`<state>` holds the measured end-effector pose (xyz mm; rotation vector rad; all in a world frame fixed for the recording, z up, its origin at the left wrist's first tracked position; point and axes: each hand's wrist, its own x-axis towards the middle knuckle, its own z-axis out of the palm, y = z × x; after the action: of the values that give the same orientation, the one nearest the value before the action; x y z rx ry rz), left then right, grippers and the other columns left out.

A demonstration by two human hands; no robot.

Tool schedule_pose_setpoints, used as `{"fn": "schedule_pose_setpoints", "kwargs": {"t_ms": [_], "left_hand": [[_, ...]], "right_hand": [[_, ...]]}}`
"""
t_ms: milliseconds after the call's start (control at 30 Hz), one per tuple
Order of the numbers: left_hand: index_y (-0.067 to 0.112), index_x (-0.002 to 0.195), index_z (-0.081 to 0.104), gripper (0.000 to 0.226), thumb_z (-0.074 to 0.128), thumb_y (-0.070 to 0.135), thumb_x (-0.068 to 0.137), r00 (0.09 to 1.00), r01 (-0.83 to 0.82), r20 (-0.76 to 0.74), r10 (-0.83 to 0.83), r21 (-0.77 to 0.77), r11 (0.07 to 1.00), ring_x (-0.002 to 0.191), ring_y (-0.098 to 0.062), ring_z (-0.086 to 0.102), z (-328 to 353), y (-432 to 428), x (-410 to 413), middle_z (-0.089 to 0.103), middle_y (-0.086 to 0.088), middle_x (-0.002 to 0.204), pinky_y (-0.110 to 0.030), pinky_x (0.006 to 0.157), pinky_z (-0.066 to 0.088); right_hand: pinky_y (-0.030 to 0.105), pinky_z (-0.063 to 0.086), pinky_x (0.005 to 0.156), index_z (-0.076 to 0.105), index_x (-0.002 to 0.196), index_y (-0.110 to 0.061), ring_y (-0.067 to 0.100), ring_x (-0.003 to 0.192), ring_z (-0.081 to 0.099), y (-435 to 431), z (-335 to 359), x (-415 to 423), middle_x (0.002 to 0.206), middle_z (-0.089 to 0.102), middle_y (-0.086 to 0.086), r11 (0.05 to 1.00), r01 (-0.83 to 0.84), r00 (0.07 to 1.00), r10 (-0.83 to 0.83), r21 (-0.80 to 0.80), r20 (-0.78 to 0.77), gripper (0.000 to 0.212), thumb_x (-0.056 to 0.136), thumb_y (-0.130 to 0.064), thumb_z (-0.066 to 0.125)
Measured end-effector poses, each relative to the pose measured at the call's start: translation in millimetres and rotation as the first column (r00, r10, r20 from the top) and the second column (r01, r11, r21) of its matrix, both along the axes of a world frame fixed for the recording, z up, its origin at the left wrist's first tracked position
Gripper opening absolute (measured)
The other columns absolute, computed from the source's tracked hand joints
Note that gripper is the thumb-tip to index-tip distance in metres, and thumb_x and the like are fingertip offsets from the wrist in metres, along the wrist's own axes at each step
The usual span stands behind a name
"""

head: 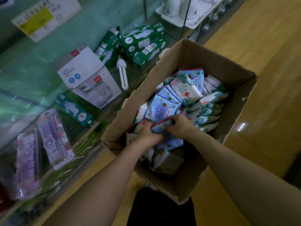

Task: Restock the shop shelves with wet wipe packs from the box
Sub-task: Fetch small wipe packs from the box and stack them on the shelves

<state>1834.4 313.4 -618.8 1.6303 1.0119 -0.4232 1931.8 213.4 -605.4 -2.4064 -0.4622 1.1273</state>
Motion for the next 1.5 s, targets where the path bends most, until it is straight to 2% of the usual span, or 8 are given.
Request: {"fn": "schedule_pose_setpoints", "kwargs": {"t_ms": [167,333,567,700,900,1067,1400,1500], "left_hand": [[0.007,0.11,0.066,0.035,0.077,0.005,0.077,0.953,-0.301,-0.06,0.296,-0.088,0.95,0.088,-0.023,0.066,2.6,15.3,5.5,0.07,-0.01,0.101,-0.029,0.07,0.053],[0.007,0.112,0.067,0.031,0.073,0.015,0.082,0.926,-0.377,0.009,0.378,0.074,0.923,0.094,-0.024,0.067,1.5,16.4,2.4,0.07,-0.01,0.106,-0.033,0.083,0.054],[0.011,0.115,0.062,0.035,0.071,0.022,0.083,0.927,-0.372,0.019,0.374,0.141,0.917,0.101,-0.028,0.065,6.1,11.9,0.7,0.067,-0.009,0.114,-0.04,0.09,0.053],[0.005,0.117,0.061,0.034,0.07,0.015,0.086,0.925,-0.381,0.054,0.377,0.107,0.918,0.094,-0.024,0.065,14.1,14.8,0.9,0.067,-0.011,0.112,-0.033,0.081,0.053],[0.01,0.118,0.06,0.033,0.069,0.018,0.087,0.894,-0.44,0.115,0.433,0.048,0.897,0.083,-0.024,0.066,53.8,20.0,11.5,0.068,-0.009,0.108,-0.03,0.07,0.052],[0.01,0.126,0.056,0.044,0.07,0.021,0.086,0.845,-0.503,0.202,0.495,-0.011,0.864,0.098,-0.03,0.066,100.7,15.4,25.0,0.065,-0.011,0.119,-0.044,0.08,0.057],[0.0,0.135,0.048,0.044,0.057,0.007,0.092,0.798,-0.457,0.269,0.539,-0.313,0.832,0.111,-0.035,0.061,219.1,-49.7,49.1,0.056,-0.019,0.132,-0.043,0.087,0.051],[-0.002,0.125,0.056,0.036,0.056,-0.003,0.089,0.721,-0.425,0.332,0.609,-0.483,0.766,0.081,-0.028,0.066,254.7,-81.2,53.4,0.065,-0.02,0.114,-0.039,0.071,0.055]], "right_hand": [[0.029,0.046,0.078,0.064,0.112,-0.004,0.024,0.096,0.059,5.1,4.7,1.2,0.102,0.062,0.007,0.978,0.164,0.978,-0.144,0.131,-0.152,0.026,0.093,-0.021,0.058],[0.044,0.032,0.107,0.036,0.141,-0.011,0.036,0.129,0.034,5.8,-1.9,3.2,0.138,0.036,0.016,0.93,-0.293,0.898,0.348,-0.224,0.271,0.05,0.092,-0.019,0.048],[0.044,0.027,0.106,0.025,0.146,-0.014,0.035,0.13,0.033,9.1,-8.6,-7.8,0.143,0.041,0.014,0.751,-0.392,0.733,0.604,-0.531,0.313,0.057,0.095,-0.023,0.048],[0.042,0.029,0.103,0.048,0.133,-0.014,0.031,0.125,0.036,7.9,-5.0,-3.3,0.135,0.048,0.009,0.741,-0.372,0.734,0.603,-0.559,0.311,0.041,0.093,-0.025,0.051],[0.037,0.042,0.09,0.046,0.125,-0.006,0.035,0.117,0.052,-3.5,32.5,-2.8,0.129,0.052,0.015,0.965,-0.114,0.952,0.174,-0.237,0.25,0.035,0.093,-0.02,0.052],[0.044,0.049,0.081,0.047,0.12,-0.007,0.036,0.102,0.058,-21.1,82.9,-4.6,0.111,0.059,0.014,0.951,0.306,0.923,-0.307,0.043,0.232,0.039,0.093,-0.034,0.054],[0.037,0.054,0.073,0.06,0.116,-0.013,0.021,0.088,0.063,-90.5,199.8,-26.9,0.104,0.066,0.003,0.427,0.77,0.468,-0.883,0.474,0.035,0.03,0.088,-0.022,0.061],[0.043,0.056,0.082,0.058,0.11,-0.015,0.02,0.09,0.066,-114.1,229.8,-39.5,0.102,0.067,0.002,0.164,0.793,0.296,-0.946,0.587,-0.135,0.023,0.087,-0.018,0.063]]}}
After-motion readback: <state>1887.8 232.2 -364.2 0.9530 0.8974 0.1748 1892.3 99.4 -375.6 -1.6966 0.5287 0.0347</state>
